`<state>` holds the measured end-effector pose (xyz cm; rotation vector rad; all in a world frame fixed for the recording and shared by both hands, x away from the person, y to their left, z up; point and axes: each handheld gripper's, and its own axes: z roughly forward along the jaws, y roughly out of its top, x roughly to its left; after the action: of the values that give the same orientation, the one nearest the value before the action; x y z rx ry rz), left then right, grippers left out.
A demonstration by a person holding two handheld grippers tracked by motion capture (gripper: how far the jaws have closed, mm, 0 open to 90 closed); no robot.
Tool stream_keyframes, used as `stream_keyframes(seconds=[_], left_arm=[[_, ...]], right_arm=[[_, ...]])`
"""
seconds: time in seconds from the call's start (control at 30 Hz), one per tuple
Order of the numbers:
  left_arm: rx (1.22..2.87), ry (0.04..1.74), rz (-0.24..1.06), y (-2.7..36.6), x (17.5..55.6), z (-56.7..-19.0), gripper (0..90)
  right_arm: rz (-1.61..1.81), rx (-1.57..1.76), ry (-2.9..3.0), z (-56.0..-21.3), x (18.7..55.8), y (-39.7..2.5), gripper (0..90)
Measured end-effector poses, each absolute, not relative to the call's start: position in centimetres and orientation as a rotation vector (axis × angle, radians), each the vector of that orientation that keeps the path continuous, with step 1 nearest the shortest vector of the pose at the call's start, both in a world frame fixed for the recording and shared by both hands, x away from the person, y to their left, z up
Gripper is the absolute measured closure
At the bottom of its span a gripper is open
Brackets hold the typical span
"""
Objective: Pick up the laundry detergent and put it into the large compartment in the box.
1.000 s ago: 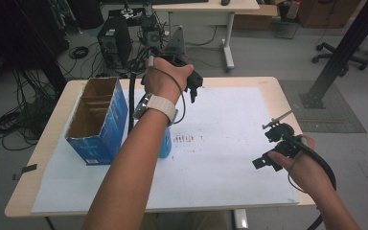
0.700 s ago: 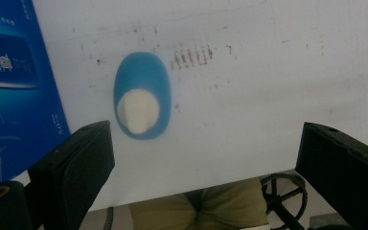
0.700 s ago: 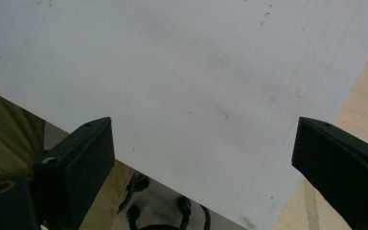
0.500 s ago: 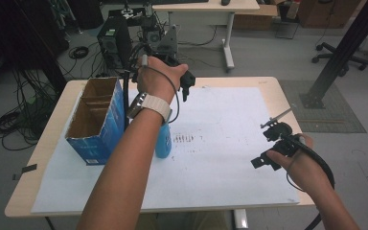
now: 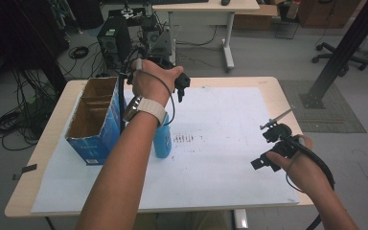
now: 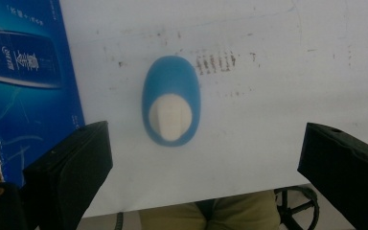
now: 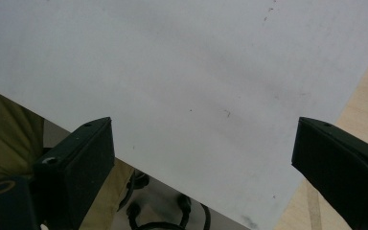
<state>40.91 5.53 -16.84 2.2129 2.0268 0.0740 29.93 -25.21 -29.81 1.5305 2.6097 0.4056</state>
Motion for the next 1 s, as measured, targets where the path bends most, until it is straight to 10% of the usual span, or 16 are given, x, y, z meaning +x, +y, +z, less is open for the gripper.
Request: stream_keyframes(seconds=[1.0], left_arm=[[2.21,2.058,0.046,7.4,41.4,-20.9,7.4]], right_arm=[[0.406,1.526,2.62,-30.1,30.1,-24.8,7.7]])
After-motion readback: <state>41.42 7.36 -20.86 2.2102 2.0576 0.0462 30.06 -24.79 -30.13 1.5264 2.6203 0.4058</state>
